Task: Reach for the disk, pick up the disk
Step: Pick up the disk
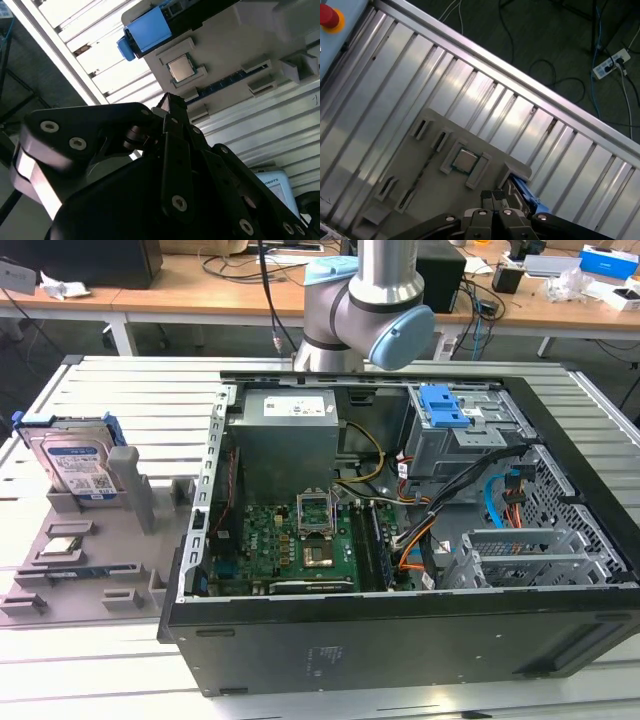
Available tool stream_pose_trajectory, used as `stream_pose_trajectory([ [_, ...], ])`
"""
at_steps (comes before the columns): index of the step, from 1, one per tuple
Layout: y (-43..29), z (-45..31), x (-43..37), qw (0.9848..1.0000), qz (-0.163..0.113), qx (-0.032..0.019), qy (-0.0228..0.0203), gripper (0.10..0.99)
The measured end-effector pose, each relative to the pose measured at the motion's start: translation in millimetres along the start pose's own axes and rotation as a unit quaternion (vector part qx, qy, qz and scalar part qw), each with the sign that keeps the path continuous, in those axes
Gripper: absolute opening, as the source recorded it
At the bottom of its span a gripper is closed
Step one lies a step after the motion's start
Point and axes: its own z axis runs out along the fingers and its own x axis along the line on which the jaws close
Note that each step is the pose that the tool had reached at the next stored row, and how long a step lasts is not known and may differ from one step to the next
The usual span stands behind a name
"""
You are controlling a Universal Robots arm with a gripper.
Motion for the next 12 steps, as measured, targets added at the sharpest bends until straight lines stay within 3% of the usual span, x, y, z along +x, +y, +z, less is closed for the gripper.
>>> stream_pose_trajectory([
  [12,0.0,0.0,0.0,0.9989,0.047,-0.0001,-0.0016,0.106],
])
